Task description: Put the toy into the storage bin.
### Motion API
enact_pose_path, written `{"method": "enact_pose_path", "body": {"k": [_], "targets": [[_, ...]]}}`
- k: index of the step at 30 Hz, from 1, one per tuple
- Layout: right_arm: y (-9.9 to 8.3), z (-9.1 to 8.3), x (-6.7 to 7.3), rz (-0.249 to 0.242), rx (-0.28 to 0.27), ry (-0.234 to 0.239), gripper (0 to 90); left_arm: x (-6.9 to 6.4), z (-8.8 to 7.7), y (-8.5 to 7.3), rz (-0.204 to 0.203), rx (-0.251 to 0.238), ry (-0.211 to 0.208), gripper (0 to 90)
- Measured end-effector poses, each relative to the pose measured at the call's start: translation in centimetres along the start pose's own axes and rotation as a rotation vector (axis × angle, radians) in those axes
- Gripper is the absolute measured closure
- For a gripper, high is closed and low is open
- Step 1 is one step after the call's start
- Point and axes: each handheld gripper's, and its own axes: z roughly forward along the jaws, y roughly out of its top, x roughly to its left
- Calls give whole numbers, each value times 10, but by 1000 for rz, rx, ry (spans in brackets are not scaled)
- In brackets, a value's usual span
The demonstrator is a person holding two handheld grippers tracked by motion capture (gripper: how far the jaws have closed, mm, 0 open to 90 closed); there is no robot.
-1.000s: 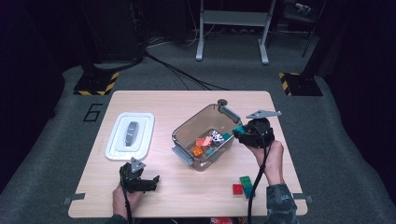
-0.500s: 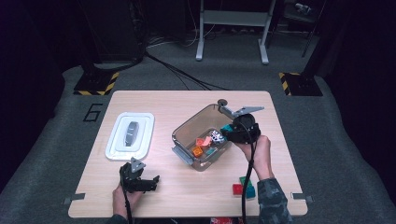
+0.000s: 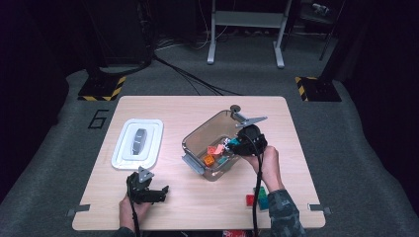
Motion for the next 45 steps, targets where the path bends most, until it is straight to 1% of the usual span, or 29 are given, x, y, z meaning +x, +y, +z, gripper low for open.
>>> {"method": "enact_pose_path", "body": {"k": [2, 5, 7, 11, 17, 19, 21, 22, 23, 27, 32, 36, 37, 38, 40, 41, 42, 44, 45], "targets": [[0, 1, 1, -1, 5, 2, 586, 0, 0, 0, 0, -1, 1, 4], [0, 2, 2, -16, 14, 3, 585, 0, 0, 0, -1, -4, 5, 4], [0, 2, 2, -17, 18, 3, 585, 0, 0, 0, 0, -4, 5, 4], [0, 2, 3, -17, 43, 8, 580, 0, 0, 0, 0, -5, 5, 4], [-3, 2, 2, -21, 59, 1, 572, -1, 0, 0, -1, -4, 6, 4], [-4, 2, 1, -16, 57, 9, 548, 0, 0, 0, 0, -5, 5, 4], [-4, 0, 1, -12, 56, 8, 491, 0, 0, 0, -1, -4, 4, 4], [-3, 0, 1, -7, 56, 9, 468, -1, 1, 0, -13, -13, 7, 4], [-3, -1, 1, -5, 57, 9, 445, -1, 1, 0, -10, -13, 6, 4], [-4, -7, 1, 2, 29, 3, 311, -1, 1, 0, -11, -13, 7, 4], [-8, -20, -1, 24, -27, -2, 217, -1, 1, 0, -9, -11, 4, 4], [-14, -32, -3, 39, -52, -13, 182, -1, 0, 0, -8, -10, 5, 4], [-14, -32, -3, 39, -52, -13, 182, -1, 0, 0, -8, -10, 5, 4], [-19, -38, -4, 43, -64, -24, 167, -1, 1, 0, -9, -11, 5, 4], [-26, -43, -7, 48, -74, -33, 163, -1, 1, 0, -8, -11, 6, 4], [-30, -46, -7, 62, -74, -36, 157, -1, 1, 0, -8, -11, 5, 4], [-34, -48, -9, 60, -83, -43, 156, -1, 1, 0, -7, -11, 5, 4], [-41, -51, -10, 89, -84, -51, 151, -1, 1, 0, -8, -11, 5, 4], [-46, -53, -12, 90, -87, -56, 148, -1, 1, 0, -8, -11, 5, 4]]}}
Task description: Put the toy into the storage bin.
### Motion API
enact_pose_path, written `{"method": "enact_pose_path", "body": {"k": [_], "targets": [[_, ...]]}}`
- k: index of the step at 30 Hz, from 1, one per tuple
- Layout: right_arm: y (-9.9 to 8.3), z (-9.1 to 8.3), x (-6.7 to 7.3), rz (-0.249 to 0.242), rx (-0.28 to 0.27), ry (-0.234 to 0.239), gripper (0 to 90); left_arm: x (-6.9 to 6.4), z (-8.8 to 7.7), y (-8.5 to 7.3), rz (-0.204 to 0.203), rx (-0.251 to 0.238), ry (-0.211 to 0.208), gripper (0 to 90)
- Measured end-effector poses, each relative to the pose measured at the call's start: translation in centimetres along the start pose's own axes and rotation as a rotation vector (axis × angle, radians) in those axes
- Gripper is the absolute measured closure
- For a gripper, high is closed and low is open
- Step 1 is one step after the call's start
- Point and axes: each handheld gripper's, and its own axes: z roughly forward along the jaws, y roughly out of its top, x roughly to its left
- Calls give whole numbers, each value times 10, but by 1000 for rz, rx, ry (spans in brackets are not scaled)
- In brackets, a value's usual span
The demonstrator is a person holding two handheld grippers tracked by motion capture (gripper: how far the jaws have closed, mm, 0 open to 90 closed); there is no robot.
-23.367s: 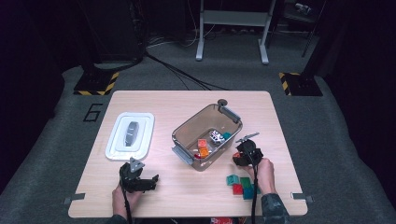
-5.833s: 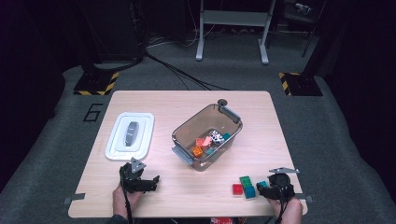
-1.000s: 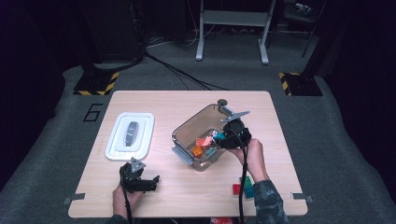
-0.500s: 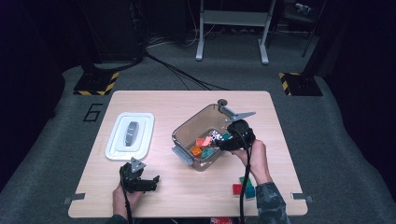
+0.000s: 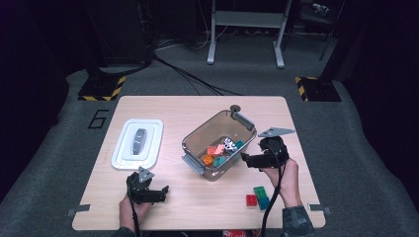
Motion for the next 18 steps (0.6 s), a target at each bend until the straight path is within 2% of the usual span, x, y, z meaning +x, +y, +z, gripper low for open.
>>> {"method": "enact_pose_path", "body": {"k": [7, 9, 18], "targets": [[-26, -9, -11, 48, 0, -37, 140, 0, 0, 0, -1, -2, 1, 4], [-33, -10, -14, 56, 2, -47, 137, 1, 0, 0, 9, 7, -1, 4], [-63, -10, -21, 111, 24, -92, 116, 1, -1, 0, 10, 8, -1, 4]]}}
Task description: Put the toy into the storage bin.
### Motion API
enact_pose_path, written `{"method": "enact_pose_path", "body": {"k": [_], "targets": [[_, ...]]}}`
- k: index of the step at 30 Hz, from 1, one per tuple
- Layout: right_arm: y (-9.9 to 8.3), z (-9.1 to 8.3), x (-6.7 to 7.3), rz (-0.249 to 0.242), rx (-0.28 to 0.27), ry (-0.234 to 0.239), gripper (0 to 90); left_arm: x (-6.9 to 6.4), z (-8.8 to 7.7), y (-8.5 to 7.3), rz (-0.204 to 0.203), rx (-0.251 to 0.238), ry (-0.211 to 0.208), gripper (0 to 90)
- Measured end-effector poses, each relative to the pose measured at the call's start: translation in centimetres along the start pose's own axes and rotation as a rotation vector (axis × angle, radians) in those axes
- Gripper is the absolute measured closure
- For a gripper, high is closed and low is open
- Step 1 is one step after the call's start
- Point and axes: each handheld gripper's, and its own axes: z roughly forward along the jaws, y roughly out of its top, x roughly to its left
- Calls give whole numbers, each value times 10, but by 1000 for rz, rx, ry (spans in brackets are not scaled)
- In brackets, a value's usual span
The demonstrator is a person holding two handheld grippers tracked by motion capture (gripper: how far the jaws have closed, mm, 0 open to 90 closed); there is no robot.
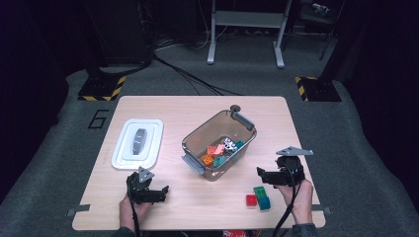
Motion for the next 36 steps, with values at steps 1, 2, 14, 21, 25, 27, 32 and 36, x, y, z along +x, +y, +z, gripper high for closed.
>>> {"method": "enact_pose_path", "body": {"k": [1, 2, 14, 21, 25, 27, 32, 36], "targets": [[-4, 1, -1, 6, 1, -7, 110, 0, 0, 0, -2, -1, 1, 4], [-7, 2, -2, 17, 4, -5, 106, 0, 0, 0, 0, 0, 0, 4], [-43, 17, -9, 60, 64, -32, 38, 0, 0, 0, -2, -1, 0, 4], [-56, 26, -13, 98, 93, -30, 0, 0, 0, 0, -3, -1, 0, 4], [-63, 31, -13, 100, 102, -21, 0, 0, 0, 0, -6, -4, 1, 4], [-66, 34, -11, 113, 117, -19, 0, 0, 0, 0, -3, -2, 0, 4], [-69, 42, -7, 103, 132, -21, 28, 0, 0, 0, -1, 0, 0, 4], [-65, 49, -4, 98, 156, -22, 62, 0, 0, 0, -4, -2, 2, 4]]}}
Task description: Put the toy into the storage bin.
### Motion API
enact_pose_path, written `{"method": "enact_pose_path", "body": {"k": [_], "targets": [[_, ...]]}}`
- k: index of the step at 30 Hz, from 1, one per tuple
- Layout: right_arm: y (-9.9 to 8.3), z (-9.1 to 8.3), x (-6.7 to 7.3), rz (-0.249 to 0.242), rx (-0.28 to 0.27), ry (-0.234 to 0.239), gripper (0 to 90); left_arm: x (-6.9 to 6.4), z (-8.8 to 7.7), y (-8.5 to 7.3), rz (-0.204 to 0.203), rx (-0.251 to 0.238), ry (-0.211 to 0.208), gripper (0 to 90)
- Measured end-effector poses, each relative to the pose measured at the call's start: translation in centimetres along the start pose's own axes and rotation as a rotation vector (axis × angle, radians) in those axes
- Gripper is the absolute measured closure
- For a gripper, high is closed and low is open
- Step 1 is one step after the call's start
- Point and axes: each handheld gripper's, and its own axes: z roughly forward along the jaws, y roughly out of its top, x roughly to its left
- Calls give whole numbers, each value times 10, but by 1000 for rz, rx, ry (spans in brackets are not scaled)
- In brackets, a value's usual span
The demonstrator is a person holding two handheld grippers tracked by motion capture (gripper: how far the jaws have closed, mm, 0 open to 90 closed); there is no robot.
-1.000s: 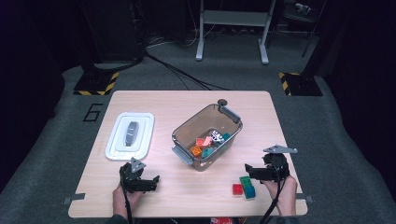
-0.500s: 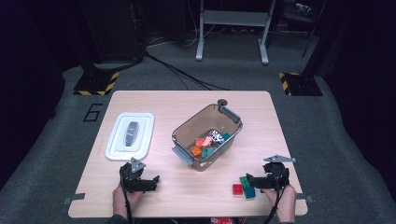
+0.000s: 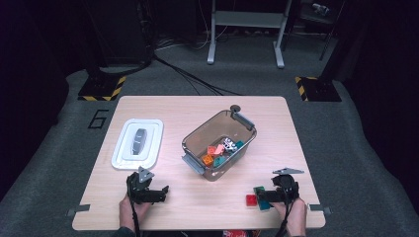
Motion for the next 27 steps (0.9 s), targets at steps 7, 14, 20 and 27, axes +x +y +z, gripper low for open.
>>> {"method": "enact_pose_path", "body": {"k": [7, 14, 20, 27], "targets": [[2, 7, 5, 0, 28, -19, 204, 0, 0, 0, 2, -1, 3, 4], [3, 5, -3, 17, 35, -51, 342, 0, 0, 0, 3, 0, 2, 4], [0, 1, -3, 26, 48, -54, 392, 0, 0, 0, 5, 0, 1, 4], [-2, -1, -7, 25, 54, -62, 567, 0, 0, 0, -1, -1, 0, 4]]}}
